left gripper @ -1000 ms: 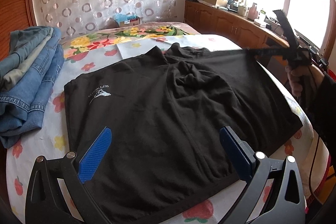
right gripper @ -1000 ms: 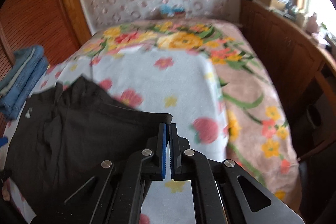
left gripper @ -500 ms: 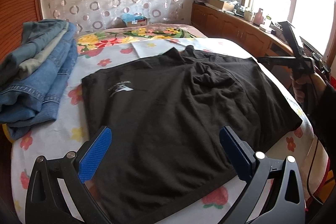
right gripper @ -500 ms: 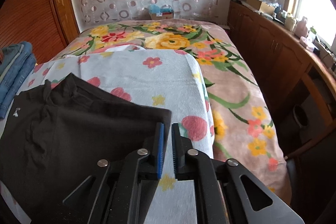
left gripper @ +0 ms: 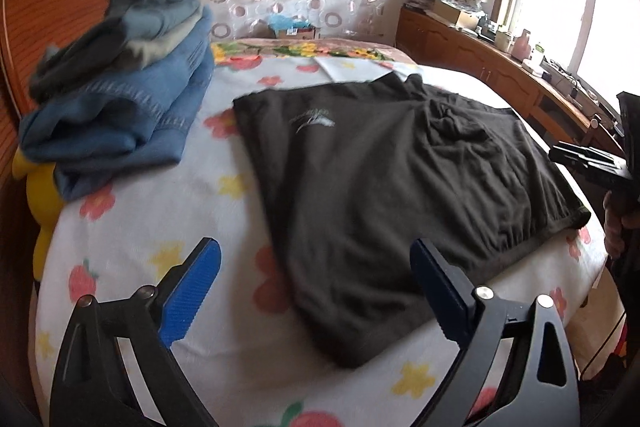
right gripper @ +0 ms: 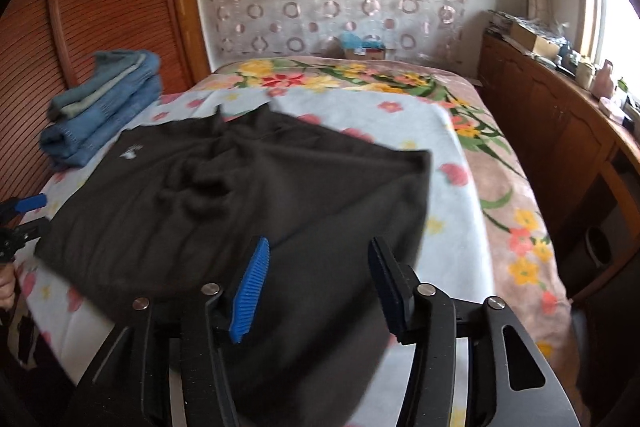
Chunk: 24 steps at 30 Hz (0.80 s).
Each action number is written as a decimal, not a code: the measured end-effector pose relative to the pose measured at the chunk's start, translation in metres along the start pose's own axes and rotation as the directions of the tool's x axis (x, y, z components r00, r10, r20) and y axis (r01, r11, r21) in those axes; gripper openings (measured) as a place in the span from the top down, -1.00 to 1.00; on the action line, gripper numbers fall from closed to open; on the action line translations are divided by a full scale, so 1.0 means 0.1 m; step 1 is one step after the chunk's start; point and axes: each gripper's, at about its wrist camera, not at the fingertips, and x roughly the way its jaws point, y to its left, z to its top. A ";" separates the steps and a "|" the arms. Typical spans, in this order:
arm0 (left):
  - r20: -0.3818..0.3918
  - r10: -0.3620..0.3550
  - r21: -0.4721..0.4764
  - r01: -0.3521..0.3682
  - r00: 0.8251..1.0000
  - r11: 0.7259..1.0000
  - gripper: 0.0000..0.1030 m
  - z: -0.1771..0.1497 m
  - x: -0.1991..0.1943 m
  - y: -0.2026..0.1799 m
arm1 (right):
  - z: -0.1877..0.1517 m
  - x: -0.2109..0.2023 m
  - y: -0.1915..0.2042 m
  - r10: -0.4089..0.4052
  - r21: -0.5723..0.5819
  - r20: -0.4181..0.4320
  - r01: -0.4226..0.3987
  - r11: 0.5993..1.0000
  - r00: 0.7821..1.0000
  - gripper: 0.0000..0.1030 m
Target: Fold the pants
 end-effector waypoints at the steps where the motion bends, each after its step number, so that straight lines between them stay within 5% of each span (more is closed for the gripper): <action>1: -0.004 0.004 -0.001 -0.004 1.000 1.000 -0.79 -0.03 -0.01 0.02 | -0.02 -0.01 0.01 0.001 -0.006 0.000 -0.001 1.000 1.000 -0.08; 7: -0.005 0.015 -0.024 -0.015 1.000 1.000 -0.70 -0.13 -0.06 0.13 | -0.18 -0.07 0.01 0.027 -0.016 -0.013 -0.027 1.000 1.000 -0.11; 11: -0.018 -0.018 -0.041 0.017 1.000 0.999 -0.31 -0.19 -0.09 0.15 | -0.24 -0.16 0.01 0.031 -0.025 -0.013 -0.031 0.999 0.999 -0.11; 17: -0.008 -0.057 -0.031 0.057 0.998 0.998 0.00 -0.23 -0.14 0.08 | -0.32 -0.27 0.04 0.036 -0.027 -0.007 -0.036 0.999 0.999 -0.11; 24: -0.033 -0.068 -0.020 0.068 0.997 0.997 0.15 -0.26 -0.08 0.03 | -0.38 -0.33 0.14 0.027 -0.006 0.003 -0.027 1.000 1.000 -0.11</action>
